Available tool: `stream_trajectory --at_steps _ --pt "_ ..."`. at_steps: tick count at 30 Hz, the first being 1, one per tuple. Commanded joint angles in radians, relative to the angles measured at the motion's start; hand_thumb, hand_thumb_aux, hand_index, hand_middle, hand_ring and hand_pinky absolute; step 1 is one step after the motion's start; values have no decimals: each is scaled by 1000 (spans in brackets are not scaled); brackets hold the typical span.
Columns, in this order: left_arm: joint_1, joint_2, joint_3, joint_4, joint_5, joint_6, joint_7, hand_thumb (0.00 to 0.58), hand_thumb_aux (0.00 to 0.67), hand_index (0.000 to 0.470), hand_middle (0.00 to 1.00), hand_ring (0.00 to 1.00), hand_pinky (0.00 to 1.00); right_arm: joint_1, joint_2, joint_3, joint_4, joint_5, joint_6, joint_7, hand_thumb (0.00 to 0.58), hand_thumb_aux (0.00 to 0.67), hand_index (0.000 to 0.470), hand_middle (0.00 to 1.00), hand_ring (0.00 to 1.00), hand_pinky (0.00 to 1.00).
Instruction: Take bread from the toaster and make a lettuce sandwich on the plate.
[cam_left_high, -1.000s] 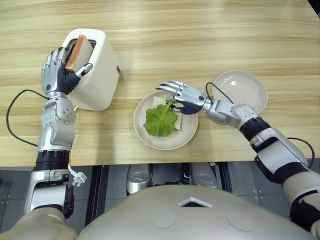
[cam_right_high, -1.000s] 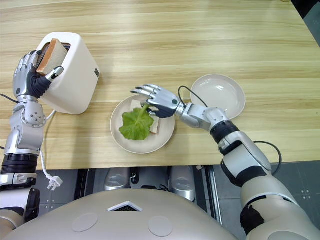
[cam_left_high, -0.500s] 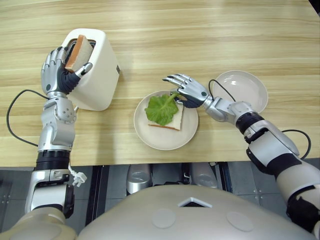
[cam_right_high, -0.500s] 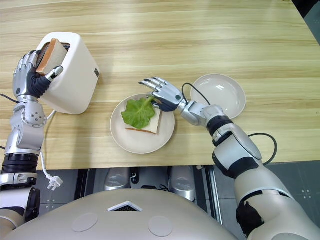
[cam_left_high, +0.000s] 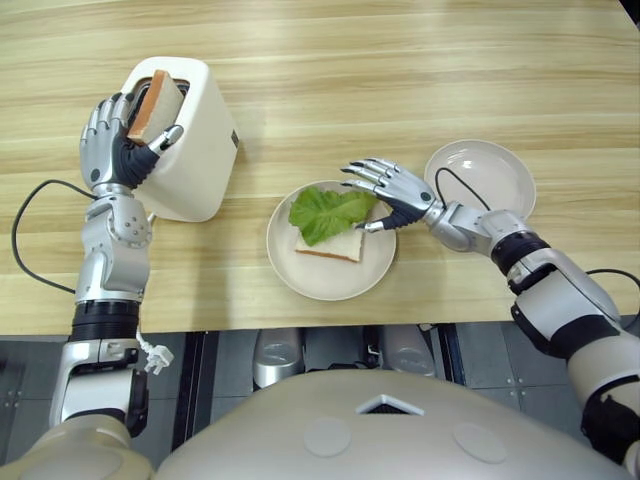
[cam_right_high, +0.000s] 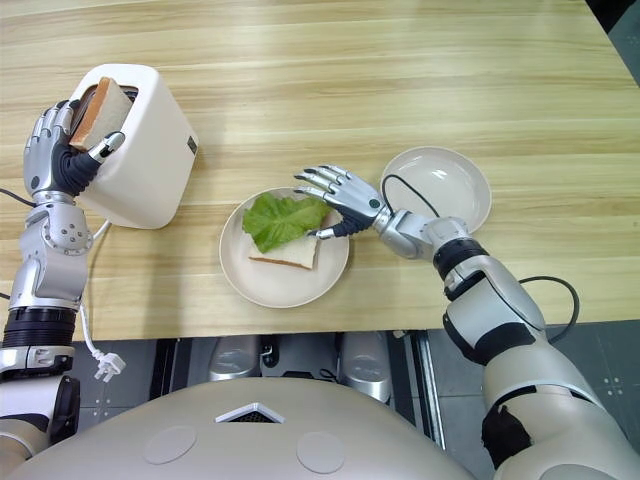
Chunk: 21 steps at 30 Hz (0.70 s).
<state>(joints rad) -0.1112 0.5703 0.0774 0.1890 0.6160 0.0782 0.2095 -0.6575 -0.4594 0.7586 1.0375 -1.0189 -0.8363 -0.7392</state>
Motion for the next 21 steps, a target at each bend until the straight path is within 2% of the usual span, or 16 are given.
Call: stream_trajectory --at_steps 1,9,17,18,19,20,21 --pt "20 -10 -6 24 -4 30 5 580 670 460 0 0 0 9 -29 -43 -60 46 -6 29 0 0 0 0 0 0" --pt "26 -5 17 -78 -5 45 24 580 670 460 0 0 0 54 -47 -87 -190 69 4 64 0 0 0 0 0 0" --pt "16 -32 38 -271 -24 9 33 580 670 460 0 0 0 87 -48 -125 -237 74 26 59 0 0 0 0 0 0" --pt "11 -38 44 -302 -27 5 36 580 670 460 243 243 243 90 -47 -129 -242 74 28 56 0 0 0 0 0 0" --pt "5 -44 54 -329 -27 1 40 580 670 460 686 686 686 93 -47 -133 -245 76 29 54 0 0 0 0 0 0" --pt "-3 -50 65 -352 -30 -3 44 580 670 460 1000 1000 1000 95 -46 -137 -247 77 31 52 0 0 0 0 0 0" --pt "-13 -54 75 -371 -35 -9 49 580 670 460 1000 1000 1000 97 -45 -141 -248 78 33 48 0 0 0 0 0 0"
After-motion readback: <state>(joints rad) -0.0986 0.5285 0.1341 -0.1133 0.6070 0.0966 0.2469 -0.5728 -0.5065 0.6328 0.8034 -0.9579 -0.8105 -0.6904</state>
